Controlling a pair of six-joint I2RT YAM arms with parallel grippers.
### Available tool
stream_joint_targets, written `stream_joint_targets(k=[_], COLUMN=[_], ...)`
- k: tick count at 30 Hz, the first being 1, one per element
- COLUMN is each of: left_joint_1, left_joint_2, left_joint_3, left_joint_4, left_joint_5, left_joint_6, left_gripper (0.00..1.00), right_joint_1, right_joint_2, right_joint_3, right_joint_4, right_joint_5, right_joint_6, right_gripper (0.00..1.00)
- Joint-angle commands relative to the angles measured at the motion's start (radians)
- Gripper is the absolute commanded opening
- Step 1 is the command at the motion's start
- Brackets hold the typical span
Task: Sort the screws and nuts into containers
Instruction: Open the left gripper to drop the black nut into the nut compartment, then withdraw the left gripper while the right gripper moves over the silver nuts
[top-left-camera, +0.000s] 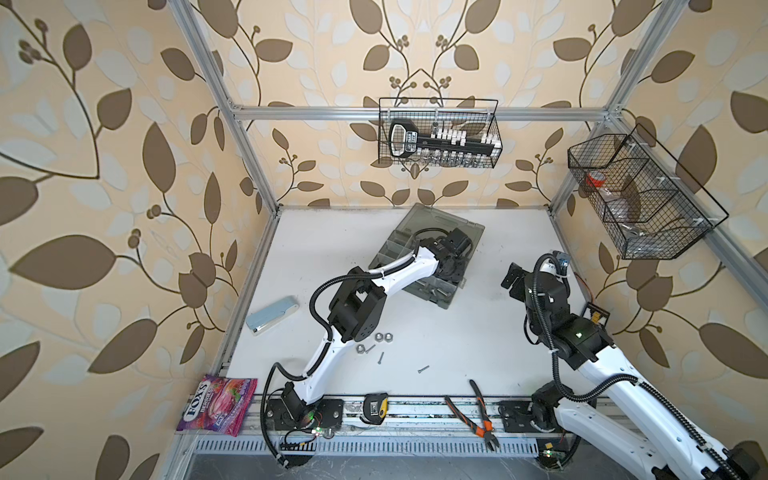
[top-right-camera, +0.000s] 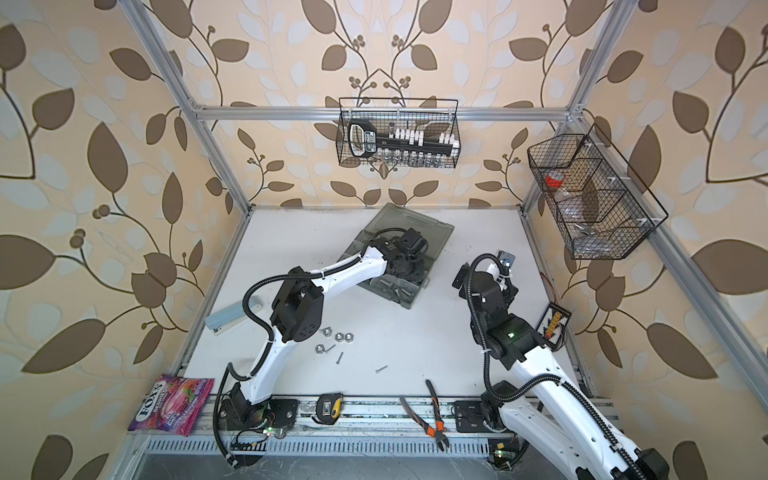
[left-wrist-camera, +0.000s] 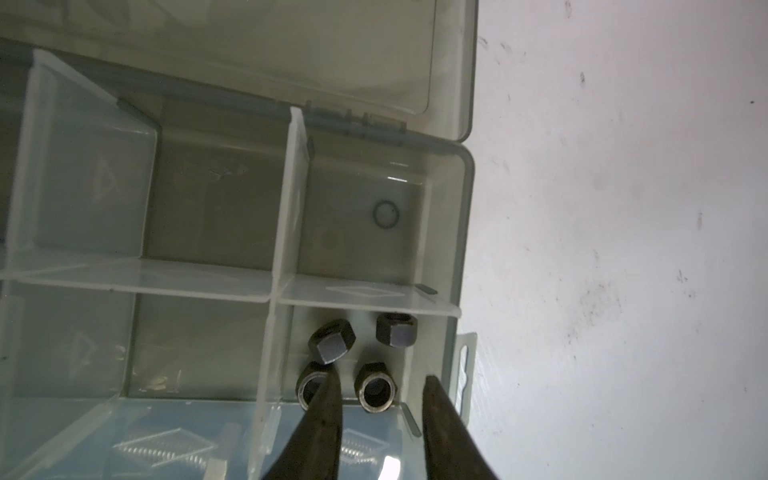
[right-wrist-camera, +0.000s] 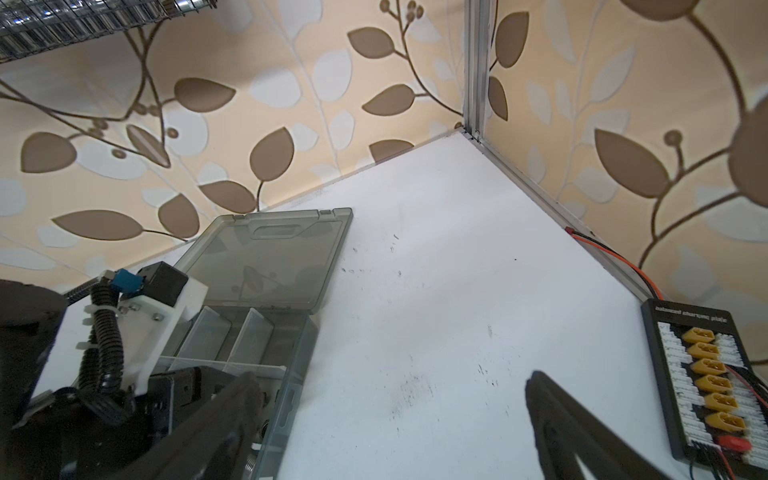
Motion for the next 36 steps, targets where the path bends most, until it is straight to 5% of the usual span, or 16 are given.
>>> stream_joint_targets(k=[1, 10, 15, 17, 20, 30, 36], left_joint_1=[0.004, 0.025, 0.056, 0.073, 0.102, 0.253, 0.316], left_joint_2=[-0.035, -0.343, -0.569, -0.663, -0.817, -1.268, -1.416], left_joint_3=[0.026, -0.263, -0.484, -0.575, -0.72, -1.135, -1.258], left_joint_4=[-0.018, 0.088, 0.132, 0.146, 0.156, 0.046, -0.048], left_joint_5=[0.015, -0.069, -0.153, -0.193, -0.269, -0.468, -0.479], left_joint_6=[-0.006, -0.074, -0.139, -0.173, -0.234, -0.458, -0.519], left_gripper=[0.35, 0.48, 0.57, 0.67, 0.98, 0.99, 0.99], right_joint_1=[-0.002, -0.003, -0.001, -0.001, 0.007, 0.302, 0.494], right_joint_2=[-0.008, 0.005, 0.024, 0.033, 0.058, 0.282, 0.477], right_joint_3=[0.027, 0.035, 0.045, 0.045, 0.047, 0.112, 0.198], right_joint_4=[-0.024, -0.013, 0.011, 0.021, 0.04, 0.05, 0.023], right_joint_5=[-0.012, -0.089, -0.207, -0.254, -0.33, -0.342, -0.357], right_joint_6=[-0.009, -0.049, -0.089, -0.094, -0.105, -0.116, -0.143], right_gripper=[1.0, 1.0, 0.89, 0.85, 0.79, 0.73, 0.7])
